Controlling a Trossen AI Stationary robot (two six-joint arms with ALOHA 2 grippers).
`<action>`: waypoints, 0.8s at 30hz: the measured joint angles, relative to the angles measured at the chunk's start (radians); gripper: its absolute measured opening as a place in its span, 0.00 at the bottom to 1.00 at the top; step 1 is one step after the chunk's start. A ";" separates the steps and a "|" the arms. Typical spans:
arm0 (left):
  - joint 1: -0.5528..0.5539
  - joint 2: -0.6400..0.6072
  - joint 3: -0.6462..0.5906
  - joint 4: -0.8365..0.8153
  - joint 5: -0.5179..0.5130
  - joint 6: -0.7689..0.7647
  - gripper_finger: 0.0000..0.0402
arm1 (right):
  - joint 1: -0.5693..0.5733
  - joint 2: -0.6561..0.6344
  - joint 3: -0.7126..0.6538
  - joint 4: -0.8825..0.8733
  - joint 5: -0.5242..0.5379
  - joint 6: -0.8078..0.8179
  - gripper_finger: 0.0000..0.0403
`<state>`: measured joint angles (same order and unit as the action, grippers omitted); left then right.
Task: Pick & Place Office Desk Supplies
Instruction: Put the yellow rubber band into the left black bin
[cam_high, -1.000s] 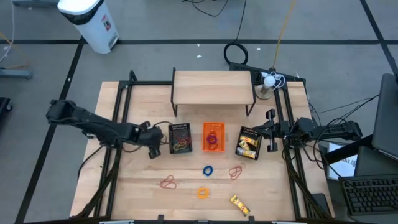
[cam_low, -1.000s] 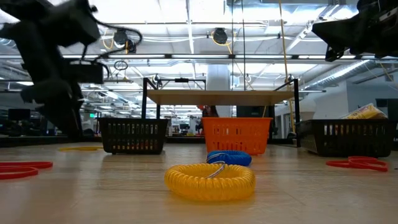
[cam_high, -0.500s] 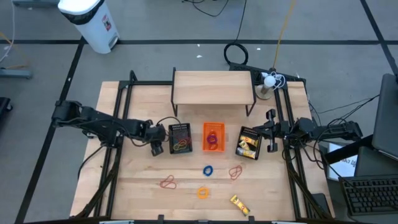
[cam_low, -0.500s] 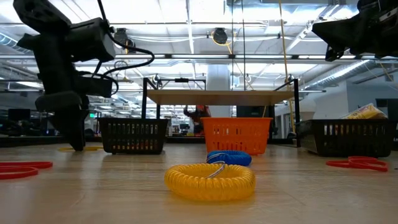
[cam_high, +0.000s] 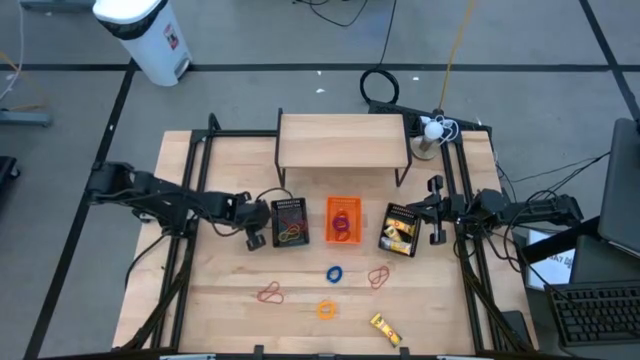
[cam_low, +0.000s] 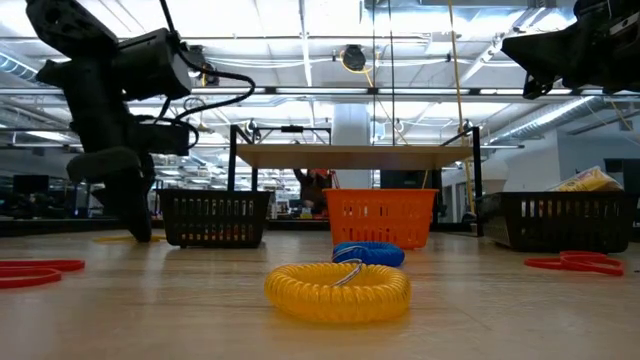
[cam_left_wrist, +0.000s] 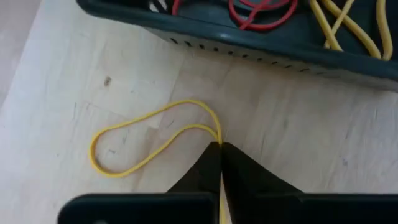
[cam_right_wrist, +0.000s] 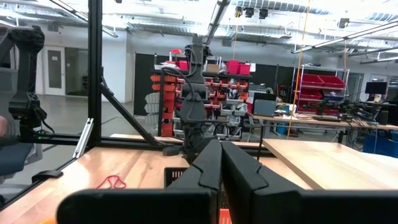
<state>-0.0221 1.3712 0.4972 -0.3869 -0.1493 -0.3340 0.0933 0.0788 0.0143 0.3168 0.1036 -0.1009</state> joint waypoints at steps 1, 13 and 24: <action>-0.009 -0.025 -0.002 -0.005 0.000 0.000 0.01 | 0.000 0.000 0.000 0.000 0.000 0.000 0.01; -0.218 -0.545 -0.003 -0.121 -0.102 -0.092 0.00 | 0.000 0.001 0.000 0.000 0.001 0.002 0.01; -0.434 -0.835 -0.001 0.023 -0.371 0.050 0.00 | 0.000 0.001 0.000 0.004 0.000 0.002 0.01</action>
<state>-0.4556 0.5365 0.4957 -0.3640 -0.5201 -0.2843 0.0933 0.0799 0.0143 0.3210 0.1036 -0.0986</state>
